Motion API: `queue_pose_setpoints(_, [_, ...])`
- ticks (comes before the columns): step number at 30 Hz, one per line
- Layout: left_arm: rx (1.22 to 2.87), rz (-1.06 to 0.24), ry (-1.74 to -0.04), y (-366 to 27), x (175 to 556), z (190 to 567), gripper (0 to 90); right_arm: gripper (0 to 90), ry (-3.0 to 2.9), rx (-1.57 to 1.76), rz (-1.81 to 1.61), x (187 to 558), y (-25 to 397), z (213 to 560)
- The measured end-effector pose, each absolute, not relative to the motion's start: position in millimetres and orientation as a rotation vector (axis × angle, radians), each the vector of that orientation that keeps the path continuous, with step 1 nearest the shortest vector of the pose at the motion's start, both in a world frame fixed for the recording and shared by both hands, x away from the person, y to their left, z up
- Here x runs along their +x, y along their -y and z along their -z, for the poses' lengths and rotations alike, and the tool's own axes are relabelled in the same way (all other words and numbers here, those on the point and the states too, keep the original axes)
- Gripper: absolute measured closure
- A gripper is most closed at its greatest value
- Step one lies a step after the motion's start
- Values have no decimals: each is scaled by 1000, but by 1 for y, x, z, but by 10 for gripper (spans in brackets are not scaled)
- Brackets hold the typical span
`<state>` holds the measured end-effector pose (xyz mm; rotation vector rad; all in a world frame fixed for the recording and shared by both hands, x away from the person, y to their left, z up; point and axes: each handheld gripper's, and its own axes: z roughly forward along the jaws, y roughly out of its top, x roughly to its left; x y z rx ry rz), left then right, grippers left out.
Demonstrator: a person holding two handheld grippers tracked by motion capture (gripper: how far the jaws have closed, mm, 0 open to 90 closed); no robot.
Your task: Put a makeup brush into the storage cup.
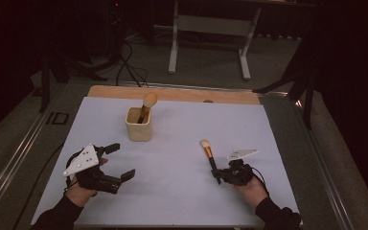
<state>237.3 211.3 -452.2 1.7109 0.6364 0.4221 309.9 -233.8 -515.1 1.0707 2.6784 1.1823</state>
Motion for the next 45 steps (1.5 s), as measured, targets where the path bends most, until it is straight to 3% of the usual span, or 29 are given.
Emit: queue_pose_setpoints(45, [1721, -421, -636, -211, 238, 453, 15, 900, -2602, 1182, -967, 319, 267, 523])
